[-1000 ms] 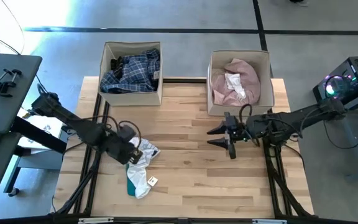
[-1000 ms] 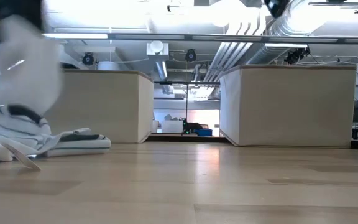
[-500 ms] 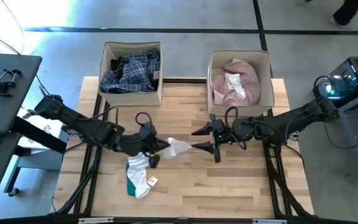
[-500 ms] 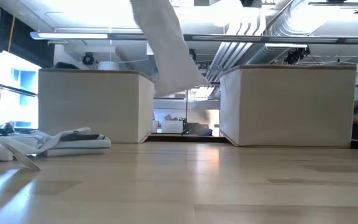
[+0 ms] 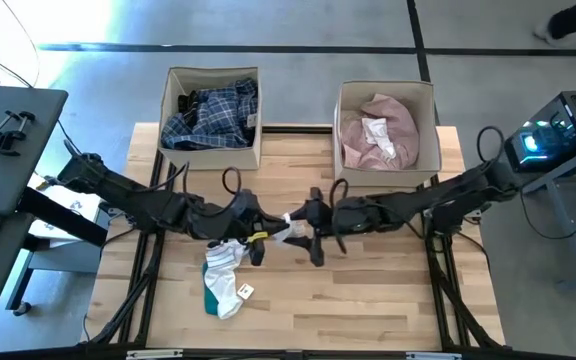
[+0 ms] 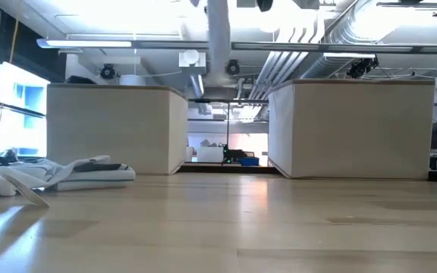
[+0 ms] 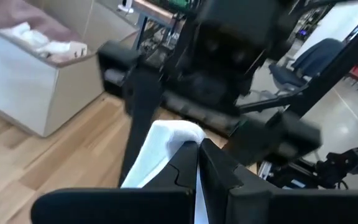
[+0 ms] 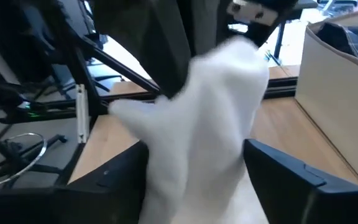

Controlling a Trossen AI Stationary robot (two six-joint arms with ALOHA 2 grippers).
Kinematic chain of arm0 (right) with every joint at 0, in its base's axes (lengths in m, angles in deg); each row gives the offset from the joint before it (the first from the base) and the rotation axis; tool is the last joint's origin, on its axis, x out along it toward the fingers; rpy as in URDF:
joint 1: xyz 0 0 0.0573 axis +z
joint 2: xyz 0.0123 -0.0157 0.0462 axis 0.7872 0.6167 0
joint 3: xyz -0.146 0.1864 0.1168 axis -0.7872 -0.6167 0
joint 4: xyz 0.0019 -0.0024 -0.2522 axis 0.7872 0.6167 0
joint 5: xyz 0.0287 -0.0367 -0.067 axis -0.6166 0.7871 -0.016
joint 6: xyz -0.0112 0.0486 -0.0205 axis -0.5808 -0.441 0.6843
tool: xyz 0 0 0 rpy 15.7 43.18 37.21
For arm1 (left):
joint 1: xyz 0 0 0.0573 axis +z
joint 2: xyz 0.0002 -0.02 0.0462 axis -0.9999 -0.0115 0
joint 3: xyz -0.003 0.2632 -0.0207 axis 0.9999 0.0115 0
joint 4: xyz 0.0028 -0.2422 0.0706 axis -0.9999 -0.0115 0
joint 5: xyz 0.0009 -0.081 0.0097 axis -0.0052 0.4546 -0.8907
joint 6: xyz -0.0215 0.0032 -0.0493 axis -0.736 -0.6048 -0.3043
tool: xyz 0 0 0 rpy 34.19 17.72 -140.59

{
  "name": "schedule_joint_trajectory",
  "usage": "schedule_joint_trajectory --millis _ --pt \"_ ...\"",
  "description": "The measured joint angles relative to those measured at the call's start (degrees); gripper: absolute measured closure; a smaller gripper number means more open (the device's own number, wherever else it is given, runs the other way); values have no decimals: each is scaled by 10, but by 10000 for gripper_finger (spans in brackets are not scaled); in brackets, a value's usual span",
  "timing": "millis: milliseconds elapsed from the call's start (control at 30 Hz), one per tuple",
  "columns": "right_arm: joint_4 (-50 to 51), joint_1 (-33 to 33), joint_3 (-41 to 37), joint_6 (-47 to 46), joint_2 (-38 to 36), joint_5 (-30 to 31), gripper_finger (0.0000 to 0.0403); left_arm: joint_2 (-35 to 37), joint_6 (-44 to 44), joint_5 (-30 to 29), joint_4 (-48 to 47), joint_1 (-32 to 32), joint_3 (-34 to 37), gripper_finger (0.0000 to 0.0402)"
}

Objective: Sort clothes
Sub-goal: Put the white sock into the right laundry organizer

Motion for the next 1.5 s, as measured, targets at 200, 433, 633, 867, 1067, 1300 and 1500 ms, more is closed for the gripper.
schedule_joint_trajectory --millis 200,433,633,867,1067,1300,1500 --pt "12 0 30 -1 19 5 256 0 5 0 9 0 0 401" --pt "115 3 74 -1 18 10 391 8 -6 -5 -6 0 0 379" --pt "315 9 170 -3 18 73 396 43 -74 -5 -137 -5 0 320" --pt "617 -10 330 1 17 184 399 52 -190 -15 -298 -21 0 294" --pt "856 -89 465 24 12 295 398 43 -232 -58 -355 -45 0 293" --pt "885 -290 462 115 -32 287 400 43 -233 -90 -367 -51 0 293" --pt "798 -493 379 193 -41 124 400 40 -233 -91 -367 -51 0 293"
